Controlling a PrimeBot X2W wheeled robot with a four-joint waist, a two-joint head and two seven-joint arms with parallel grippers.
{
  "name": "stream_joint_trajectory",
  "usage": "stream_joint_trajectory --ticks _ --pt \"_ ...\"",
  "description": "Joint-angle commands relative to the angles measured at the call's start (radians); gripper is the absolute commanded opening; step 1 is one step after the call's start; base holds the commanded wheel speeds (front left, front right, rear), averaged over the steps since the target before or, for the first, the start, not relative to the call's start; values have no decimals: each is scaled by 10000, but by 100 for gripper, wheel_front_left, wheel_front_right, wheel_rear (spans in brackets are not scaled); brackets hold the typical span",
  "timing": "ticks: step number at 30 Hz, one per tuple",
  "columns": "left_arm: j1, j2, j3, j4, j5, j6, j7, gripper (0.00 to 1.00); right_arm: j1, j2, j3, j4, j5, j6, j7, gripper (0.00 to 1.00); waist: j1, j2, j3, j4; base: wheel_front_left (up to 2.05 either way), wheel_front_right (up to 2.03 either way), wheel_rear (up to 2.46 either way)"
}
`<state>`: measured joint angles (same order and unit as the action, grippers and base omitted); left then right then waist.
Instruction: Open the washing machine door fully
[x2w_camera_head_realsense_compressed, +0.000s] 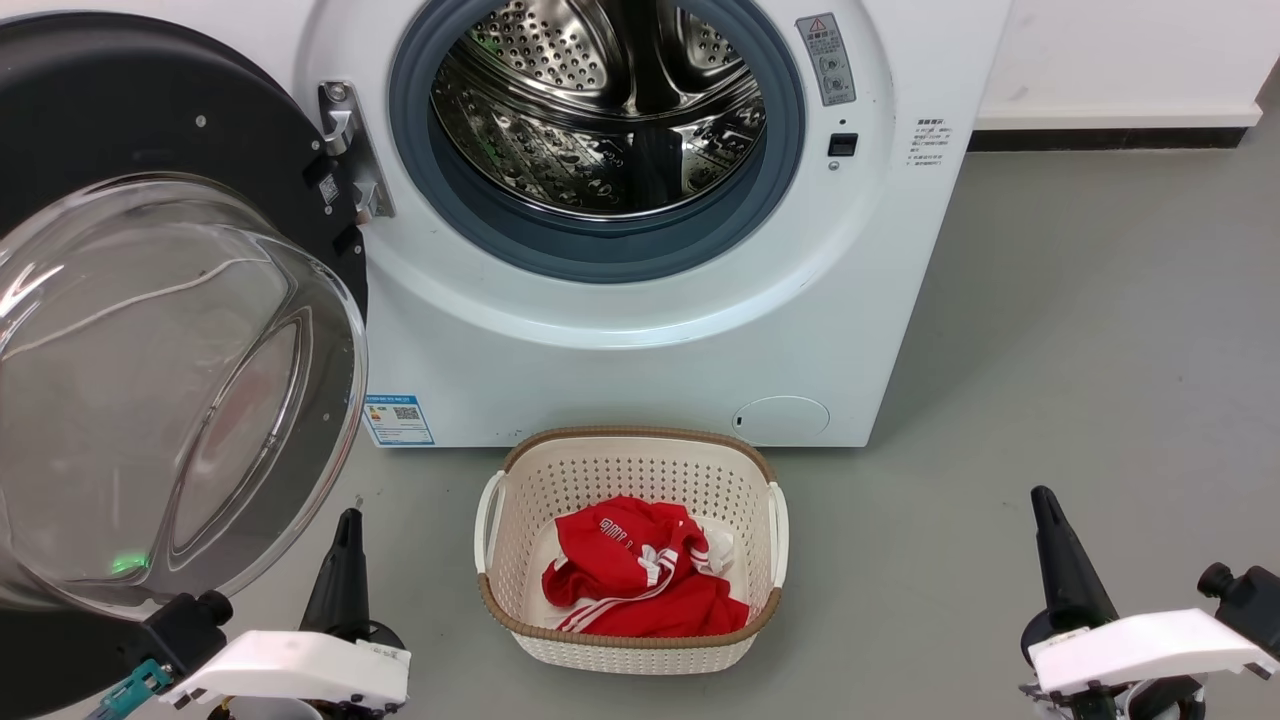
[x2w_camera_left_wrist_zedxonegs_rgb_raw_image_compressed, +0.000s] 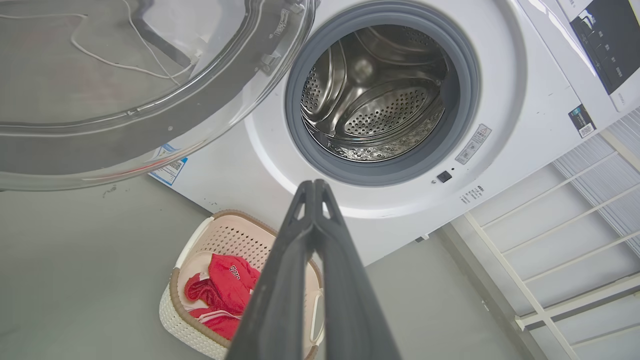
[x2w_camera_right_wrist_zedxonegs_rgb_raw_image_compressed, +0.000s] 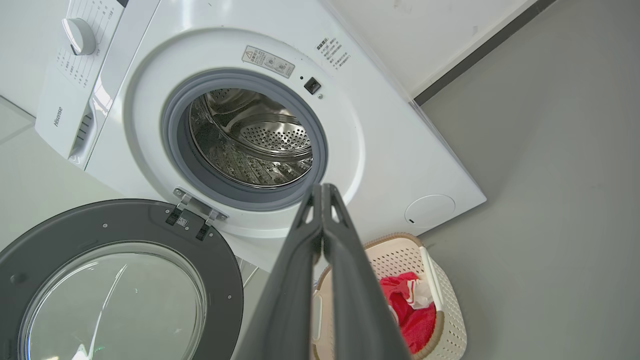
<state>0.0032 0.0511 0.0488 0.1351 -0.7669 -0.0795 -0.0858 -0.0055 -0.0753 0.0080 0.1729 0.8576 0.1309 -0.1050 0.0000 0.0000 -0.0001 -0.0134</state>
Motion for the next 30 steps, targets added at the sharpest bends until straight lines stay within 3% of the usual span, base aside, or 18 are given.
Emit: stream_joint_trajectory --ticks 1,30 --pt "-291 15 64 -55 -375 -86 80 0 -312 -79 -44 -66 389 0 56 0 0 0 1 3 0 0 0" --pt "-684 6 328 438 -3819 -279 911 0 -632 -102 -337 253 3613 0 799 0 0 0 11 48 0 0 0"
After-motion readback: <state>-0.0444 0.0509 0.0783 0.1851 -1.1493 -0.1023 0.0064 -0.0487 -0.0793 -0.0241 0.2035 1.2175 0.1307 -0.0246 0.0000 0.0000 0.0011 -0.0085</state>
